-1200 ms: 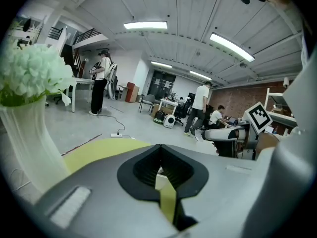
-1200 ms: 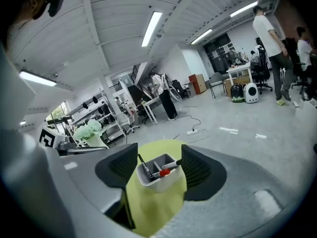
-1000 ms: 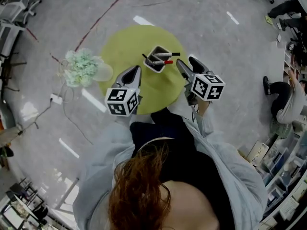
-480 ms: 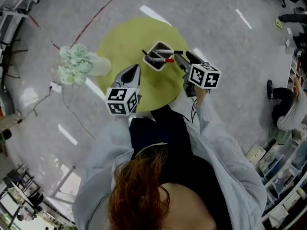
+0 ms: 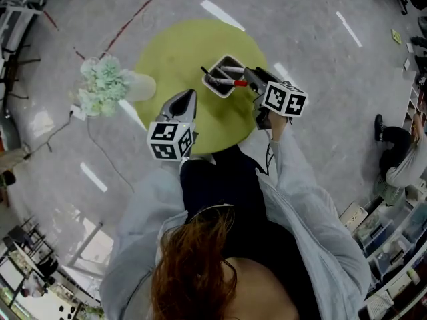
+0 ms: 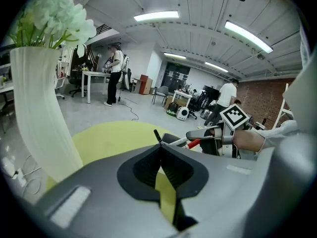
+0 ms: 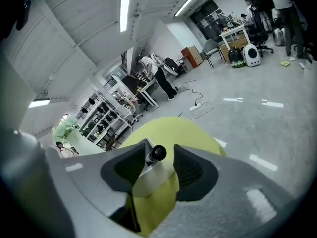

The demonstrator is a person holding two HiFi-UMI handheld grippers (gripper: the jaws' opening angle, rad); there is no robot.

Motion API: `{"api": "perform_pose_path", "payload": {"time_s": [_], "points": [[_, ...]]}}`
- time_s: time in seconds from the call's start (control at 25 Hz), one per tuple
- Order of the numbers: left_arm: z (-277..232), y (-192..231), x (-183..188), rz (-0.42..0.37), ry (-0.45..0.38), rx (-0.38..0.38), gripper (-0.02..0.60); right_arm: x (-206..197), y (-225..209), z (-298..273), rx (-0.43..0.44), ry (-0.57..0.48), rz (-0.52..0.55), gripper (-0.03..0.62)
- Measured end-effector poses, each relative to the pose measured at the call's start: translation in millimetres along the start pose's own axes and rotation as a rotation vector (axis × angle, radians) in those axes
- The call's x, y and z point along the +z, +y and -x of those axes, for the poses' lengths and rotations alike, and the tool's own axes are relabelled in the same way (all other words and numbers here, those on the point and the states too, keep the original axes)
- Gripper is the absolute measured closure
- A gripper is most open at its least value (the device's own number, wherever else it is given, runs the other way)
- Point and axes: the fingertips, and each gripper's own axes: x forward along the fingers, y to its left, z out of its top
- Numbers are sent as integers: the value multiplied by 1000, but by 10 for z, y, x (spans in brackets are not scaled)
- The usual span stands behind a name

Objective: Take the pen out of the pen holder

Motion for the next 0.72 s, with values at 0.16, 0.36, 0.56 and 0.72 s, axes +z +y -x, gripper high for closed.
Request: {"api": "perform_pose_path", "payload": {"time_s": [0.16, 0.36, 0.56, 0.72], "points": [[8, -5, -15, 4, 2, 6, 563, 5, 35, -23, 20, -1, -3, 495], [51, 5, -47, 4, 3, 11, 564, 26, 104, -35, 61, -11, -4, 508], [78, 30, -29, -8, 7, 11, 564, 73, 180, -21, 73, -21, 18, 513], [77, -27, 75, -35, 1, -7, 564, 193, 213, 74, 66, -40, 34, 513]]}}
